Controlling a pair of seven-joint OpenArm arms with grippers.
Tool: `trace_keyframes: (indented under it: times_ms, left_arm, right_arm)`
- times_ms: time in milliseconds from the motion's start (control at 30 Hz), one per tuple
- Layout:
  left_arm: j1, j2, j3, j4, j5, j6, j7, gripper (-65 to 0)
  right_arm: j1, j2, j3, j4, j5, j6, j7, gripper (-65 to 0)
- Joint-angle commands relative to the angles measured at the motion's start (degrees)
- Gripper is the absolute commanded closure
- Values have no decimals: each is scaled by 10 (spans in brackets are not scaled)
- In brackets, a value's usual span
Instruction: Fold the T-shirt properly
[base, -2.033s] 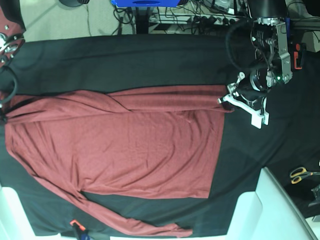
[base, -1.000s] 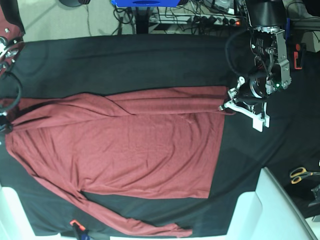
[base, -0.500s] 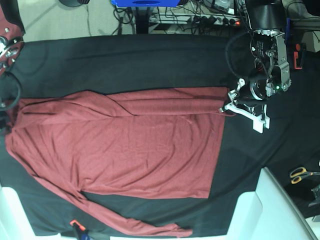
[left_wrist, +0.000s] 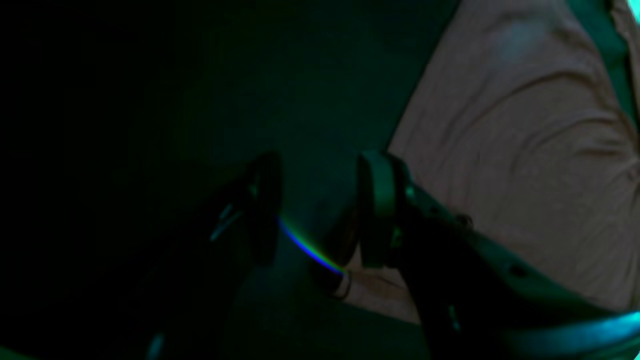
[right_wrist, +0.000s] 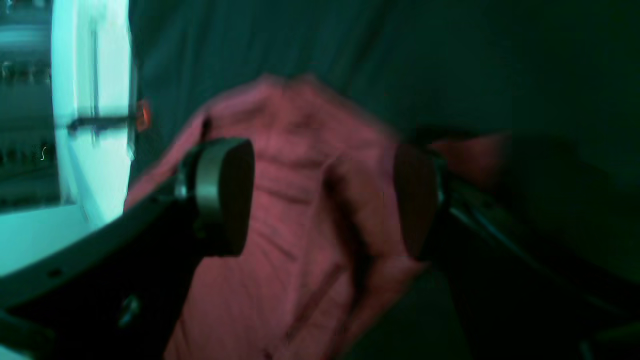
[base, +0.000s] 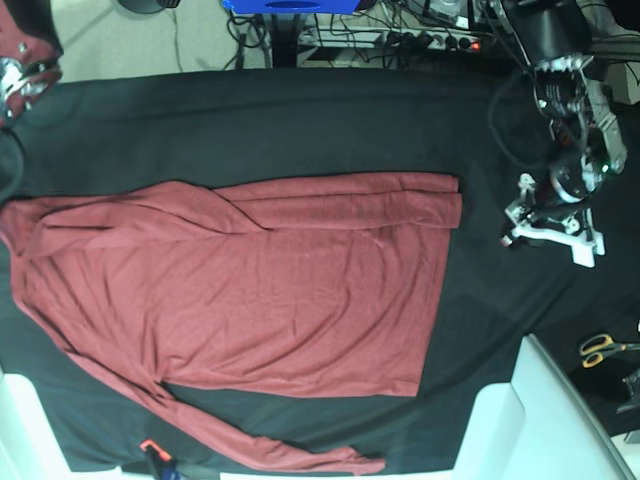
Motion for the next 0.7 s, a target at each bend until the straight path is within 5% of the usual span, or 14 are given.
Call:
trace_keyframes:
  times_ms: [0, 133, 367, 667]
  left_arm:
    - [11, -6, -3, 23, -6, -4, -5, -247]
    - [69, -3, 0, 57, -27, -4, -4, -247]
    - [170, -16, -2, 19, -250, -4, -6, -245]
    - [190, -22, 49, 3, -253, -40, -7, -244]
  right_arm:
    - [-1, -1, 16, 21, 9, 4, -5, -417]
    - [-30, -33, 71, 27, 9, 4, -13, -417]
    - [-36, -44, 89, -50, 8, 6, -3, -417]
    - [4, 7, 84, -209, 8, 20, 84, -419]
